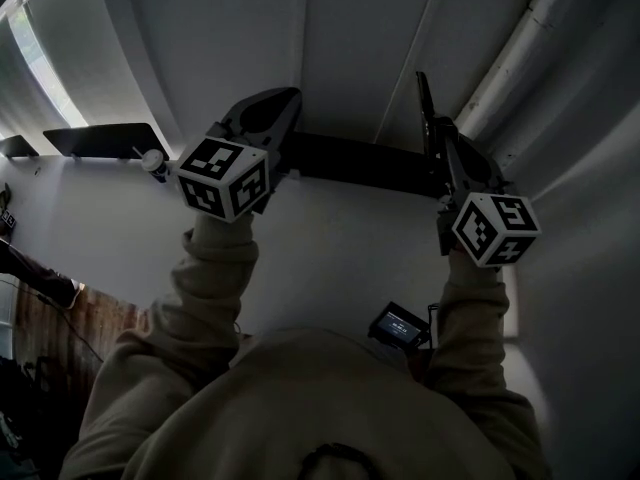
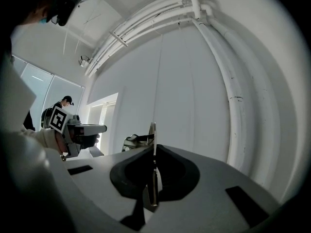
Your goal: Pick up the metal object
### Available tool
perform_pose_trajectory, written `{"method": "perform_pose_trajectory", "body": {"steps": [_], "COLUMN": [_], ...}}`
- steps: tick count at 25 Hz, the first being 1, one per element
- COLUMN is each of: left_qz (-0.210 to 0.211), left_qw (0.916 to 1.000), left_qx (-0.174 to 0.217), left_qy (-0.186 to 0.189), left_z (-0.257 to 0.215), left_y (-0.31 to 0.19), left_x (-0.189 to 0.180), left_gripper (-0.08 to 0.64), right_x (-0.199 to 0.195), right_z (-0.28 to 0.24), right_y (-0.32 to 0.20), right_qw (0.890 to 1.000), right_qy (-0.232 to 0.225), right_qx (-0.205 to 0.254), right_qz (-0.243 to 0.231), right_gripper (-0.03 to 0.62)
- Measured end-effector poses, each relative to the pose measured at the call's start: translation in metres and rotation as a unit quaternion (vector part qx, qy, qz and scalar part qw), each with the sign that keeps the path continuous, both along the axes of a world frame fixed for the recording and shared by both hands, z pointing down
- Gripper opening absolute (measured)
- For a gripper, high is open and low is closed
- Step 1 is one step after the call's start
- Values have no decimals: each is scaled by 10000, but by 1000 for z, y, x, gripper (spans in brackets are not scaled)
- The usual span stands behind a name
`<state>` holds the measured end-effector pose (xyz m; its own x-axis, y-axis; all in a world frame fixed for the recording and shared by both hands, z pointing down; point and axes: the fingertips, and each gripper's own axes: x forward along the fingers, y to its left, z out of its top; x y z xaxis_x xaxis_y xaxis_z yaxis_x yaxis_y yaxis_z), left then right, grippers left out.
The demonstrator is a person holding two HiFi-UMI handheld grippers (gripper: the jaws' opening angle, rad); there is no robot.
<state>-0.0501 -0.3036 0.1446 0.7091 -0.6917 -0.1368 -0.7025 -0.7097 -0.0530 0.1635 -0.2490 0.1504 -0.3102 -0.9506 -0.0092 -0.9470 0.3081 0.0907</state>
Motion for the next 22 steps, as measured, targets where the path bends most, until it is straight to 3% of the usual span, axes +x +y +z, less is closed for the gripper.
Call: {"method": "perform_pose_trajectory", "body": {"steps": [15,20,22], "left_qz": [52,238,211], "left_qw": [9998,9986,9990], "left_qx": [-193,-370,-332], "left_qy": [-22,310,218], "left_z": [14,14,13], "left_y": [-1,0,-1], "left_x": [4,5,5], "left_gripper": [3,3,3], "right_x": [5,5,7], "right_z": [15,19,18], "right_y": [-2,-4,-5], "right_qw": [9996,9993,9993], "right_qy": [94,117,127], "right_qx": [-265,-347,-340], "right_qz": [-6,-31,-24], "right_gripper": [21,21,21]}}
